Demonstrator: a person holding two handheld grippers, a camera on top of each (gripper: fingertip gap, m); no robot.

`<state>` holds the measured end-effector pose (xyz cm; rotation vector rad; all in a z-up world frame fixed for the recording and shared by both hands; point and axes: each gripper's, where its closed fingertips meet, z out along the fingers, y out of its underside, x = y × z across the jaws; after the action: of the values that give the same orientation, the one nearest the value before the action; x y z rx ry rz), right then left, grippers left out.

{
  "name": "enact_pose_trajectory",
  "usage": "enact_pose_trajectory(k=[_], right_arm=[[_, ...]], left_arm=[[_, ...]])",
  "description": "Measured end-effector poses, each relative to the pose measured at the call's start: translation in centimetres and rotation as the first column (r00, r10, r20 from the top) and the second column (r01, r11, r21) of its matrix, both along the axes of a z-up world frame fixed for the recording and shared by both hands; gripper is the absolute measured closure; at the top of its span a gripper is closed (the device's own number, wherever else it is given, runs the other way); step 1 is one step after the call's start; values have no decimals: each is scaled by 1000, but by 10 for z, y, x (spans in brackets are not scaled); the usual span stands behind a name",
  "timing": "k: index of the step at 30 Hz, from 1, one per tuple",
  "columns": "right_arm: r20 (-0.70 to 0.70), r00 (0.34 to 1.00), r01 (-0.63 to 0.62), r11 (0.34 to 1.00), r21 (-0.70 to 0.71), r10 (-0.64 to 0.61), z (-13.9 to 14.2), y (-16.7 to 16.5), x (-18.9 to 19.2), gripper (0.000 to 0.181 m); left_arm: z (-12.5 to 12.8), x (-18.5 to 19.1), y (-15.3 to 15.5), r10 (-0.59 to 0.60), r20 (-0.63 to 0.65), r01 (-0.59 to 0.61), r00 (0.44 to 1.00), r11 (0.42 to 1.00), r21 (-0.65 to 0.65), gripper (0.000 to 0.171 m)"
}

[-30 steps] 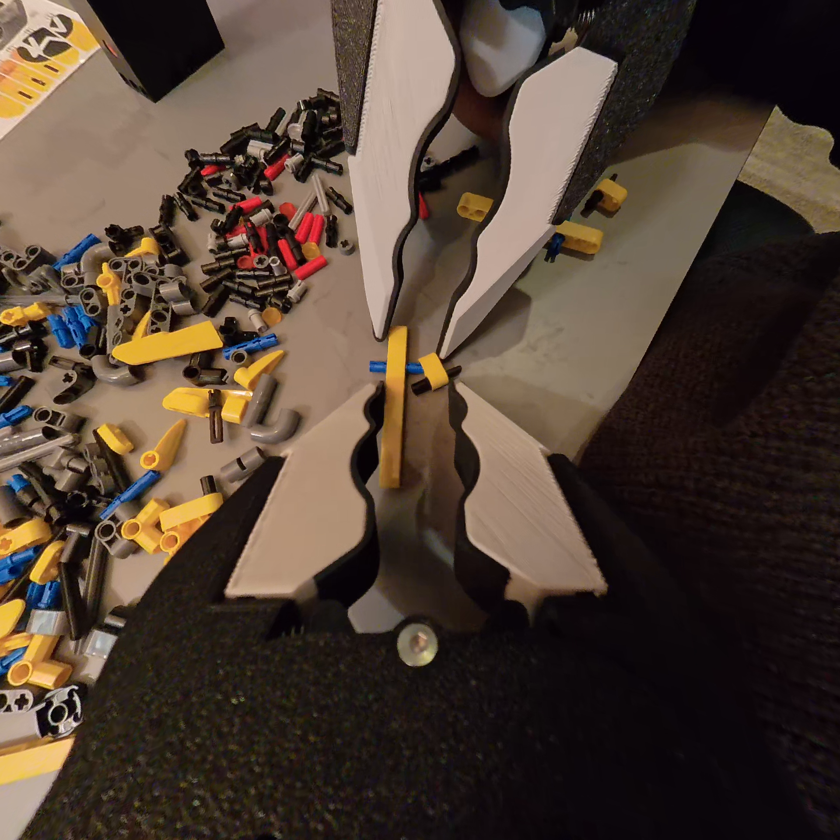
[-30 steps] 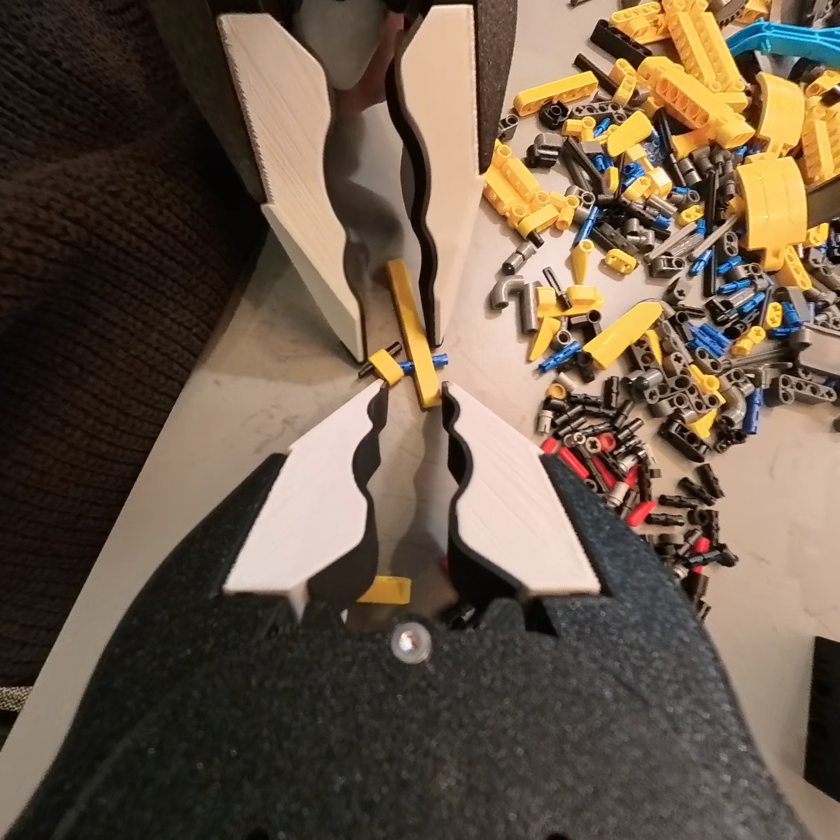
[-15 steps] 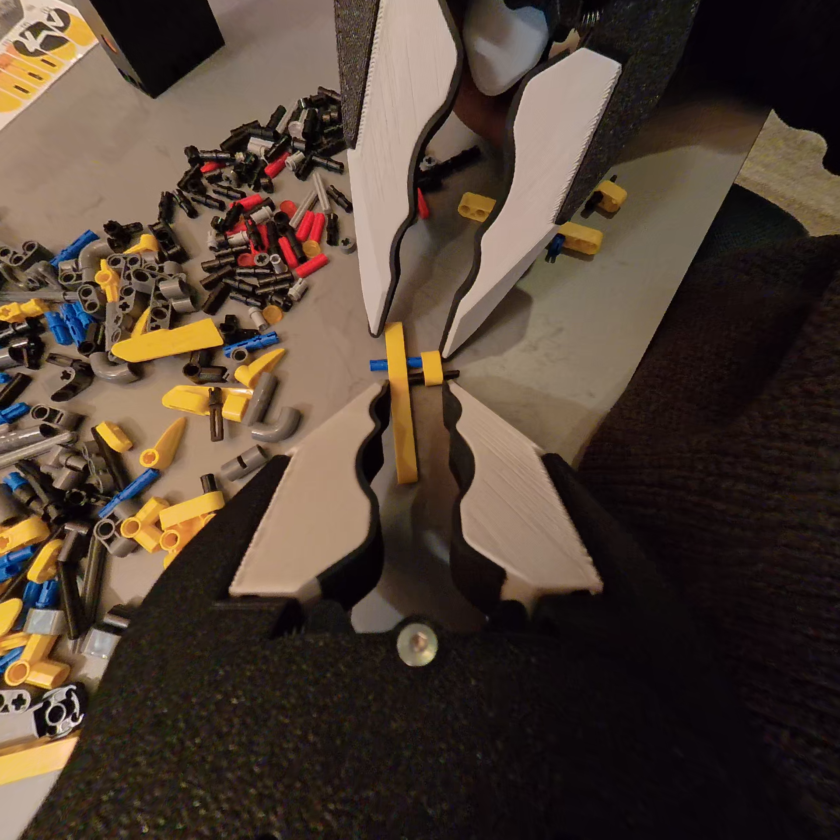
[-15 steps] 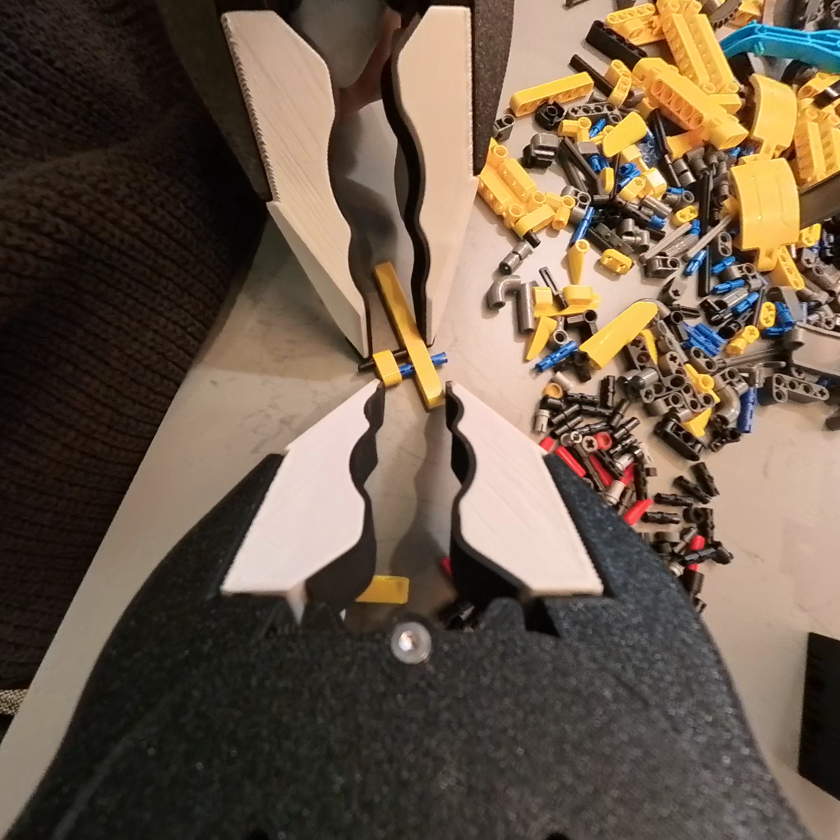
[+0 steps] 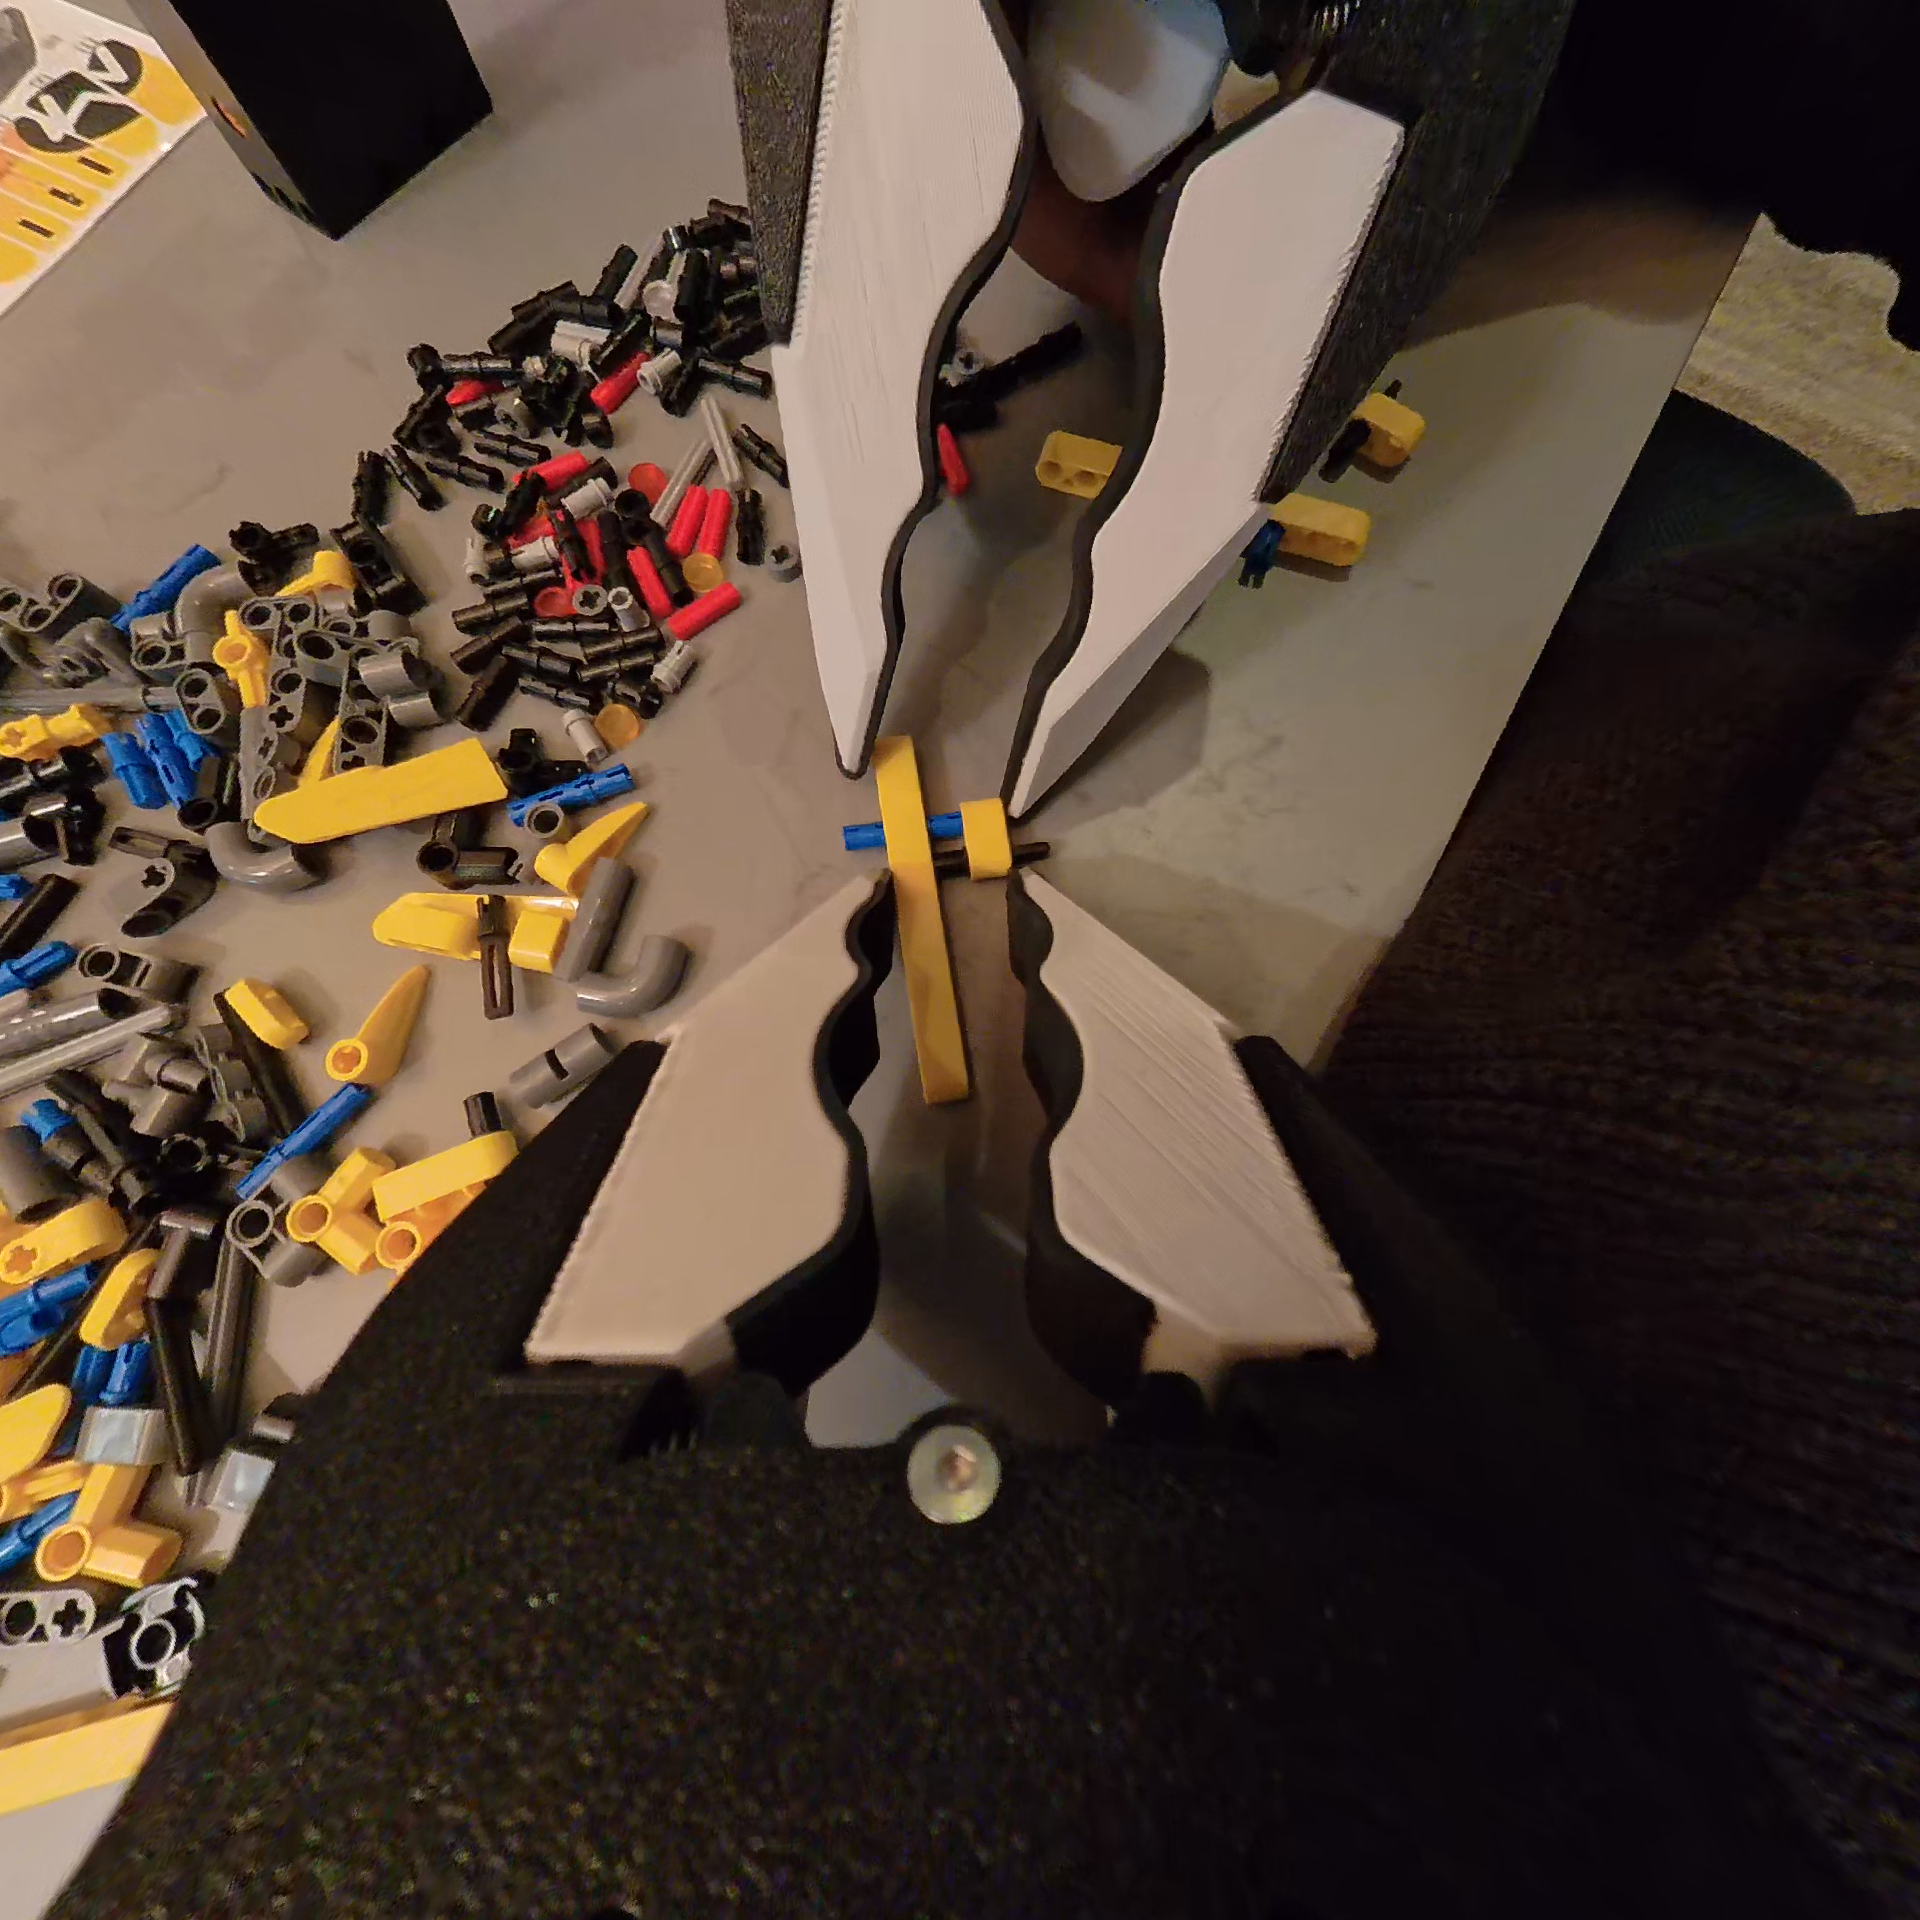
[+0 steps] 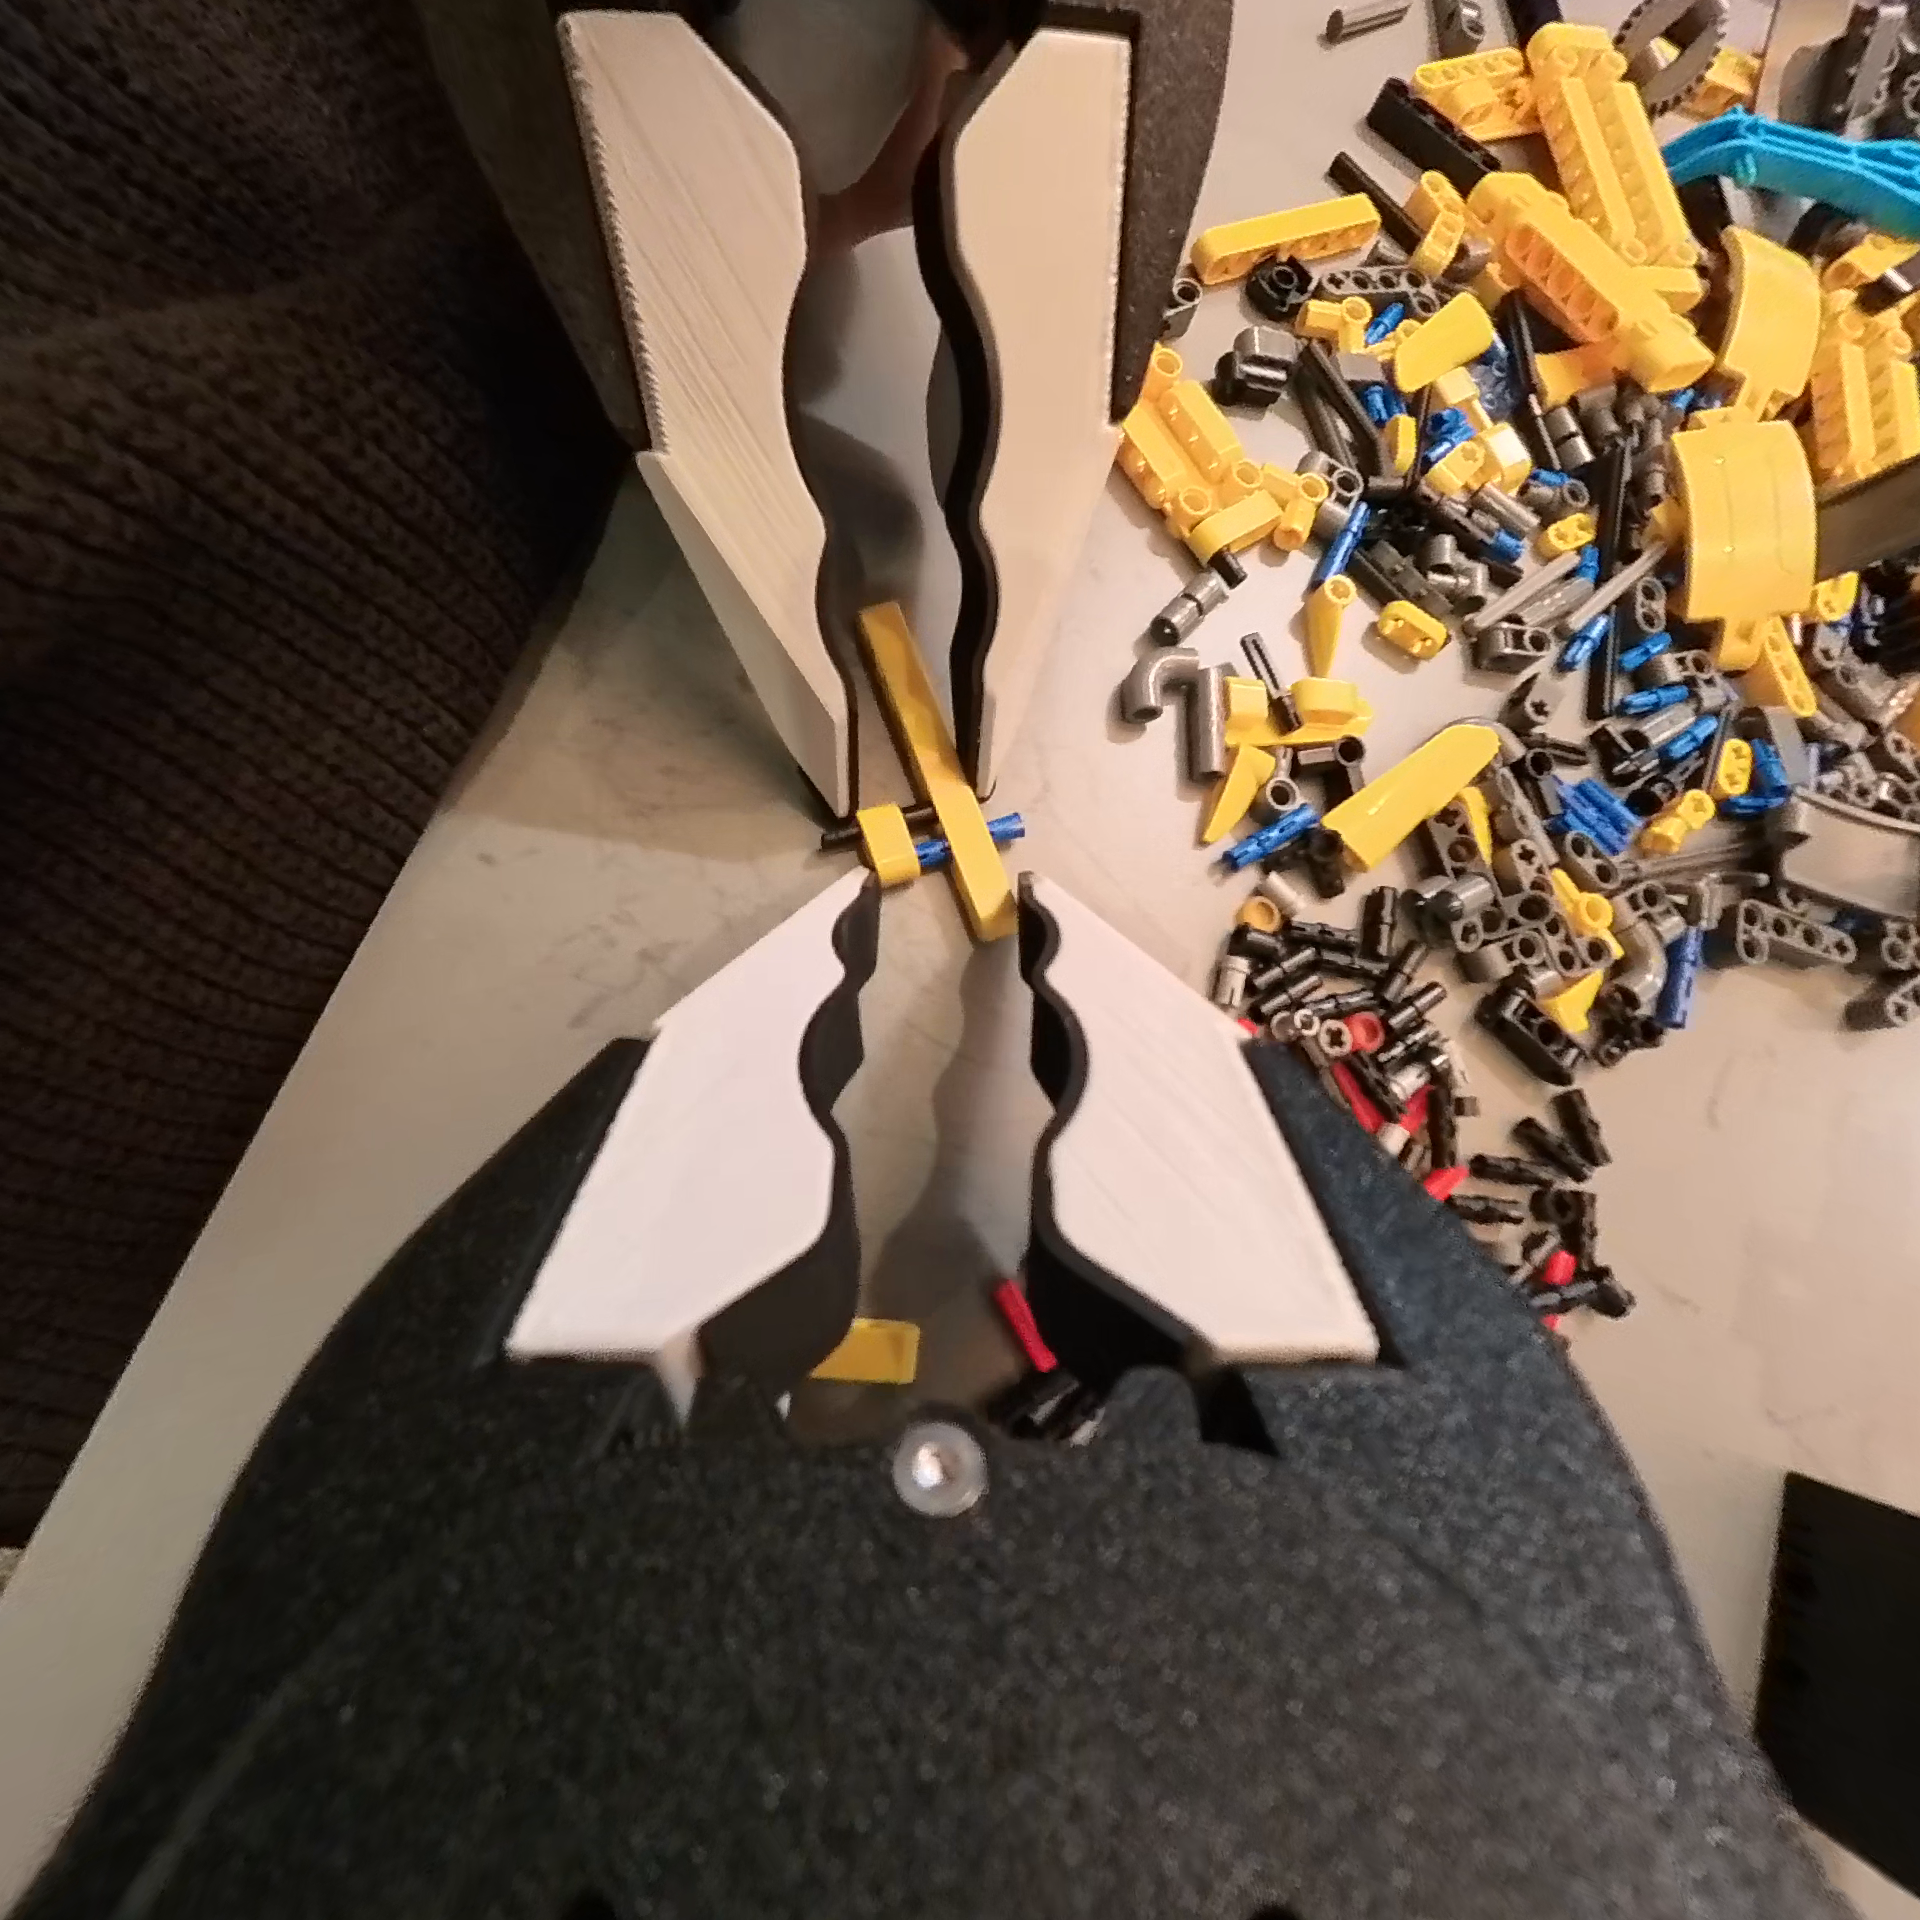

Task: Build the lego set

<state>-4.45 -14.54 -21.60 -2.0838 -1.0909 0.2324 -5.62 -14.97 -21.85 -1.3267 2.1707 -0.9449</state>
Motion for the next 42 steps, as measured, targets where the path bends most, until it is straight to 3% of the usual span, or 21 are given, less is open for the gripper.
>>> enact_pose_trajectory(k=[15, 42], right_arm=[[-29, 996, -81, 996, -36, 80, -1, -1, -2, 156], [-3, 1000, -15, 1000, -11, 15, -1, -3, -3, 159]], left_arm=[[0, 0, 0, -12, -13, 12, 1000, 1000, -19, 151], [0, 0, 0, -4, -16, 4, 1000, 999, -35, 153]])
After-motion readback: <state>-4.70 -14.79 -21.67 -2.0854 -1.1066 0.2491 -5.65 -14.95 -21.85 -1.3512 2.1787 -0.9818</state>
